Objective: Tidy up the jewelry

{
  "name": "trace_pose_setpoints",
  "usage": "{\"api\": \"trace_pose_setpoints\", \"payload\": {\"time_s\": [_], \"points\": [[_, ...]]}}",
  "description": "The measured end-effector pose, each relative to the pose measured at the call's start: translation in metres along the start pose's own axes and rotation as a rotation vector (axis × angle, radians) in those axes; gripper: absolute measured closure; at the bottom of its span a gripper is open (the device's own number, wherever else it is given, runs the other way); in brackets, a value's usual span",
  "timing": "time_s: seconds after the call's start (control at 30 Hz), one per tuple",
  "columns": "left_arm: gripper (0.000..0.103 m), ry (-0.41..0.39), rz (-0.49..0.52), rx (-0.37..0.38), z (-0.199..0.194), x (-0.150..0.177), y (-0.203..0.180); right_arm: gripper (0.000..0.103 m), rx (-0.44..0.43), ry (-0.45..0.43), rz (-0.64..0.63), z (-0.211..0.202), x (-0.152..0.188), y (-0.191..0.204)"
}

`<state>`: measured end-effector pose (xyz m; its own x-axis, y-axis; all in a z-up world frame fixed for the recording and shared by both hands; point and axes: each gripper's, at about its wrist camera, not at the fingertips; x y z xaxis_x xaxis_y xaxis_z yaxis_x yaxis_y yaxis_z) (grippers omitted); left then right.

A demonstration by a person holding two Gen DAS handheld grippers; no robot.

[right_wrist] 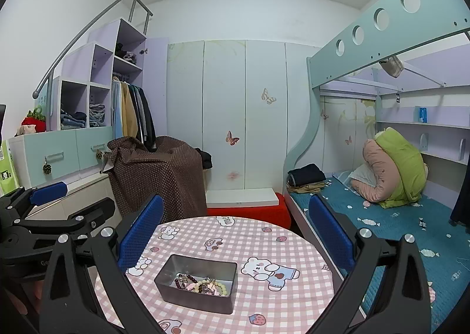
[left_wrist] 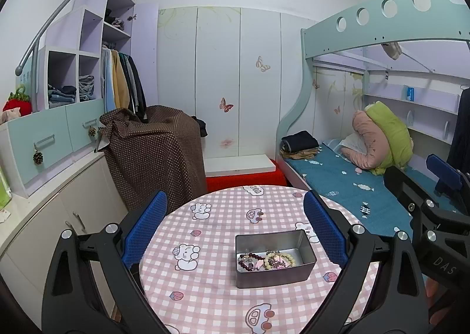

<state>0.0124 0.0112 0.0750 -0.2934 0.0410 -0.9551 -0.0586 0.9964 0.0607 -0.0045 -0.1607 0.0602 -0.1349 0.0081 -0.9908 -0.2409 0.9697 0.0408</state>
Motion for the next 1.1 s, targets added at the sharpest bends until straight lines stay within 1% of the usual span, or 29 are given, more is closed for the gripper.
{"api": "trace_pose_setpoints", "payload": {"time_s": [0.67, 1.1], "points": [[0.009, -0.006, 0.009, -0.018, -0.0006, 0.0049, 0.0012, 0.007, -0.004, 0.008, 0.001, 0.0001, 0.0014, 0.0007], [0.009, -0.002, 0.009, -0.015, -0.0009, 0.0067, 0.0018, 0.007, -0.005, 0.012, 0.003, 0.0009, 0.0043, 0.0010]]}}
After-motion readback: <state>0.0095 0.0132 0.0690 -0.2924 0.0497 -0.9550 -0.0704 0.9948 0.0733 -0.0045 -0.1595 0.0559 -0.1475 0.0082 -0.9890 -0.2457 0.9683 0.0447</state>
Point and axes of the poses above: each gripper's, at about its wrist camera, not at the fingertips, and z roughly the way its jaws point, y to its left, x to its underside, and after that the axes turned 6 degrees about -x, right-handed
